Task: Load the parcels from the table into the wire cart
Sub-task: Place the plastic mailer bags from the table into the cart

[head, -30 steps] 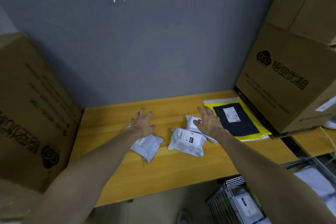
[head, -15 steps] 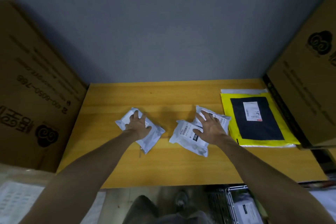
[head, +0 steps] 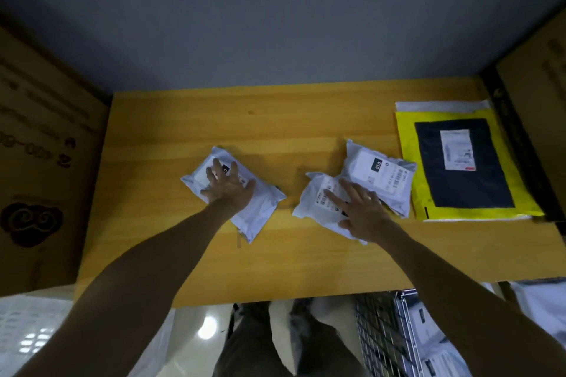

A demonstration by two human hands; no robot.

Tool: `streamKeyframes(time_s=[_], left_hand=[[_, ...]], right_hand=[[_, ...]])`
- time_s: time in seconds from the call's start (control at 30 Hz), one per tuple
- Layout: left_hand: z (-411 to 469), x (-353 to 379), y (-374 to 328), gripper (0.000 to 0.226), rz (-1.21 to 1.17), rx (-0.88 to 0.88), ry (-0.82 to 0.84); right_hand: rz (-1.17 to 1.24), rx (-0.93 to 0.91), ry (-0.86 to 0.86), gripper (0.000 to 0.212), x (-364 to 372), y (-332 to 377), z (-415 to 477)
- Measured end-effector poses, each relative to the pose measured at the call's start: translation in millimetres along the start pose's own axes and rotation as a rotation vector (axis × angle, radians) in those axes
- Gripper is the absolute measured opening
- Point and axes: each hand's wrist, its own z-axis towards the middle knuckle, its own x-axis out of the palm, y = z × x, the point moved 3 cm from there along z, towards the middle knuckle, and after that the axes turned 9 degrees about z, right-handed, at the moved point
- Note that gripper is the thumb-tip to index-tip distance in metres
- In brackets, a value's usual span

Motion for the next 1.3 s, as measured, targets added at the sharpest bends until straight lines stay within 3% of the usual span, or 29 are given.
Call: streamKeyframes(time_s=[0.1, 0.17, 0.3, 0.43, 0.53, 0.67, 0.87, 1.07, 1.2, 1.3], left_hand=[[13.4, 11.5, -3.5, 0.085, -0.079, -0.024, 0.027], [16.2, 20.3, -6.2, 0.090, -0.088, -0.030, 0.011], [18.4, 23.8, -6.2, 0.097, -0.024, -0.004, -0.017], [16.7, 21.7, 7.4, 0.102, 0.194, 0.207, 0.039], [12.2, 22.2, 26.1, 0.102, 0.166, 0.329, -0.002], [6.6, 28.3, 37.1, 0.091, -0.020, 0.263, -0.039], [-14.4, 43.7, 28.7, 0.091, 0.055, 0.200, -0.131], [-42.3, 53.6, 27.9, 0.091, 0.089, 0.211, -0.104], [-37.0, 66.8, 31.3, 0.084, 0.101, 0.208, -0.206], [-42.6, 75.5, 33.7, 0.085, 0.110, 0.217, -0.265]], right_hand=[[-0.020, 0.020, -0.018, 0.096, -1.0, 4.4, 16.2], [0.019, 0.049, -0.117, 0.091, -7.1, 17.7, 28.5], [0.249, 0.238, -0.113, 0.082, -20.3, 50.2, 56.1], [0.314, 0.182, -0.160, 0.080, -28.2, 75.5, 76.3], [0.216, 0.128, -0.235, 0.087, -28.0, 83.6, 75.5], [0.125, 0.033, -0.176, 0.085, -12.7, 87.7, 66.0], [0.164, 0.019, -0.186, 0.079, -9.8, 90.8, 55.4], [0.250, 0.084, -0.214, 0.075, -12.9, 89.5, 51.9], [0.283, 0.142, -0.334, 0.071, -9.1, 91.3, 74.0], [0.225, 0.147, -0.326, 0.071, -6.0, 95.7, 77.4]])
